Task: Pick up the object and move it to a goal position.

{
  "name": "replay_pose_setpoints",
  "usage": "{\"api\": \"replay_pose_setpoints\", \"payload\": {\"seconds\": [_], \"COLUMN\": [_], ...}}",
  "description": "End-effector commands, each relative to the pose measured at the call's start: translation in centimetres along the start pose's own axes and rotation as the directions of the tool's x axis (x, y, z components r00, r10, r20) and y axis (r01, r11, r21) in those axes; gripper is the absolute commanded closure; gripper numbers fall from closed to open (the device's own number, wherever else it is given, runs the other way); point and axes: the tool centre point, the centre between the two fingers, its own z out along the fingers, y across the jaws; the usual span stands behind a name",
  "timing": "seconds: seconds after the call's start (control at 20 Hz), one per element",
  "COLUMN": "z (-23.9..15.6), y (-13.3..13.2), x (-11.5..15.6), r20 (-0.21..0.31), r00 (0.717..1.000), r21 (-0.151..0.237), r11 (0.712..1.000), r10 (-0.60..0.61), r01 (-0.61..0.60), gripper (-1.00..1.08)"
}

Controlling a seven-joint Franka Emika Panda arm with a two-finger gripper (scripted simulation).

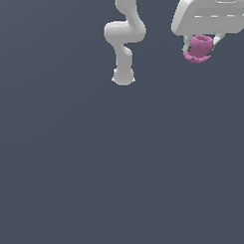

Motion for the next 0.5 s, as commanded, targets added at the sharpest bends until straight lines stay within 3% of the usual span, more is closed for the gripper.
{"api": "replay_pose_setpoints", "payload": {"seconds": [0.0,0.45], "z": [-1.2,-2.8], "y": [-1.0,-2.3], "x": [-0.3,-0.4], "r20": [0.001,0.001], "r00": [1.000,1.000], "r21": [0.000,0.001], "r11": [1.000,1.000], "r10": [0.001,0.002], "r01": [-0.001,-0.002], "gripper": [1.08,1.08]}}
